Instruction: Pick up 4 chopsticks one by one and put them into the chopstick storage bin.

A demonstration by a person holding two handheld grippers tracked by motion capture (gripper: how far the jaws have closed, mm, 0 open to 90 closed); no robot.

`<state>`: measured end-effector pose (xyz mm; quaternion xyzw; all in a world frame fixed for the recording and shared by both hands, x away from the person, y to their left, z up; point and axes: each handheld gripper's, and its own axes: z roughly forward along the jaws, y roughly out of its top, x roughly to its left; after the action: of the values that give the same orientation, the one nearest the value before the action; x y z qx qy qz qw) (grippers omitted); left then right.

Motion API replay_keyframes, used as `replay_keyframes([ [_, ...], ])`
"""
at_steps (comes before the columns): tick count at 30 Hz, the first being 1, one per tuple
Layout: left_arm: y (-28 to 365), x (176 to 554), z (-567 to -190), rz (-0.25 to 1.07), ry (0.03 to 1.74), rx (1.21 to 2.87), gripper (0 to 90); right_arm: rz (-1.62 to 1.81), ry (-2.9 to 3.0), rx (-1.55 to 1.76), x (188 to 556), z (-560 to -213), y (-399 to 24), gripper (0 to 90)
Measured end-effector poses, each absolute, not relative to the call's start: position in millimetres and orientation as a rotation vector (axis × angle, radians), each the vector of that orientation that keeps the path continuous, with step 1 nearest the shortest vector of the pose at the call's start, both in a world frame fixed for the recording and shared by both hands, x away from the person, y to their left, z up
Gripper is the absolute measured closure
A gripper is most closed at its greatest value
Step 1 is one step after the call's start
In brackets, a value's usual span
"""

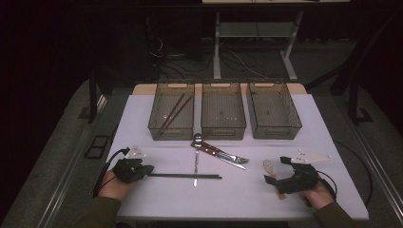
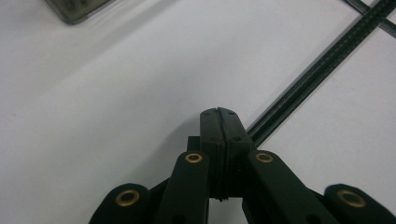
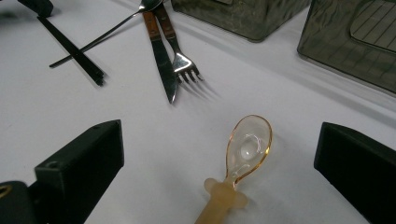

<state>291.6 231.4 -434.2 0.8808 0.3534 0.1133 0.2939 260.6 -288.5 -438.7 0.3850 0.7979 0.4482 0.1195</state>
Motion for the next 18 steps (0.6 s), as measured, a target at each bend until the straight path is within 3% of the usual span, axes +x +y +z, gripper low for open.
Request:
replay_keyframes([
  [18, 233.7, 265.8, -433.7, 0.242, 0.919, 2.346, 89.5, 1.308, 2.334, 1.125, 260.4, -438.8, -288.2, 1.3],
])
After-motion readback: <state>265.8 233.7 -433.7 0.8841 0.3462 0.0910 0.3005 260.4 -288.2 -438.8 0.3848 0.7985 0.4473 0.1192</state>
